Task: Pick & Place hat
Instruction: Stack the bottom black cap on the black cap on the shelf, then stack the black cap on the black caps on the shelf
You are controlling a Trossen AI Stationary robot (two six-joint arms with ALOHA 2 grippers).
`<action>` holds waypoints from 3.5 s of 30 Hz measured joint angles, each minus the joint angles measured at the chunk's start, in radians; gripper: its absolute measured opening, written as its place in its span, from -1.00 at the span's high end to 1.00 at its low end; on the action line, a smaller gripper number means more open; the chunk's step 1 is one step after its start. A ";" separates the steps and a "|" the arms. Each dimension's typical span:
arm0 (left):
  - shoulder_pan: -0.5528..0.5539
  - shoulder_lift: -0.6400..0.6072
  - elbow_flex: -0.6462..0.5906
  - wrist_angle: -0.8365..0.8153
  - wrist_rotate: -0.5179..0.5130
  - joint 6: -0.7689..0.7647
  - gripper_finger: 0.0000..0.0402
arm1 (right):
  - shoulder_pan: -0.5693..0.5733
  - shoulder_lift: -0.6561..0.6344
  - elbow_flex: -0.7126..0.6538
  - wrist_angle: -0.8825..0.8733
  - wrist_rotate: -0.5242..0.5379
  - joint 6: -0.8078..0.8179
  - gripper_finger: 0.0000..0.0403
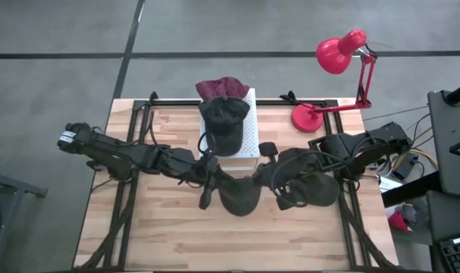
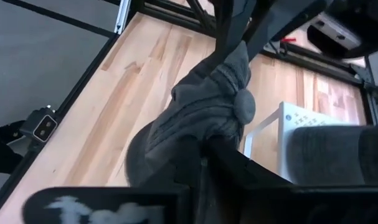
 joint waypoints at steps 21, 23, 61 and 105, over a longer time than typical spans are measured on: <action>0.062 -0.135 0.003 -0.076 -0.002 0.065 1.00 | 0.001 -0.047 -0.008 -0.127 -0.002 0.018 0.22; 0.081 -0.149 0.004 -0.076 0.002 0.083 1.00 | 0.001 -0.057 -0.008 -0.126 -0.002 0.022 0.22; 0.643 -0.166 0.000 -0.180 0.471 0.079 1.00 | 0.000 -0.075 -0.036 -0.171 -0.002 0.044 0.38; 0.625 -0.311 -0.002 -0.414 0.136 0.027 0.40 | -0.021 -0.501 -0.681 0.043 0.364 0.574 0.70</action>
